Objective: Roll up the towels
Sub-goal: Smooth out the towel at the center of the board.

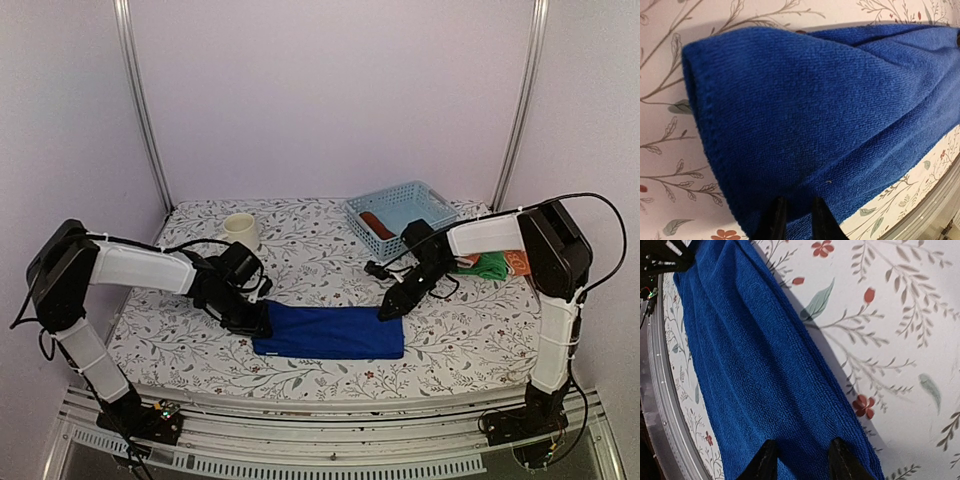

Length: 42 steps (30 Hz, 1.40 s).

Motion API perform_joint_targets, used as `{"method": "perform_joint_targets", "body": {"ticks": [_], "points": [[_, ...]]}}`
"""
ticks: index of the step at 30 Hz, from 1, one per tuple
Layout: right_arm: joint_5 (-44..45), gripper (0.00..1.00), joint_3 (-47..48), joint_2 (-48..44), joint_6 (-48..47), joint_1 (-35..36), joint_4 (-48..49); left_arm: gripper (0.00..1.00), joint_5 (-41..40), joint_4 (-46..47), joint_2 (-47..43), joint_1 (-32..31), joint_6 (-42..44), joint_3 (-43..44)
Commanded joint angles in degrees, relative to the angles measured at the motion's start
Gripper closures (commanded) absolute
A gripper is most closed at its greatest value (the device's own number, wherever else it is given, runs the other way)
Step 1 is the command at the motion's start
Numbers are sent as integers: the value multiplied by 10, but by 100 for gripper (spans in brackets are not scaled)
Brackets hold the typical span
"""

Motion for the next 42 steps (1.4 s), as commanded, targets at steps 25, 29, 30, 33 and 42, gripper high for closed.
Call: {"method": "perform_joint_targets", "body": {"ticks": [25, 29, 30, 33, 42], "points": [[-37, 65, -7, -26, -72, -16, -100, 100, 27, 63, 99, 66, 31, 91], [50, 67, -47, 21, -27, -18, -58, 100, -32, 50, 84, 81, 10, 44], [56, 68, -57, 27, -27, -19, -54, 100, -47, 49, 76, 86, 4, 30], [49, 68, -87, 31, -31, -19, -46, 100, -67, 56, 61, 102, -1, 14], [-90, 67, -39, -12, -77, -18, -141, 100, -28, 38, 68, 94, 32, 99]]}}
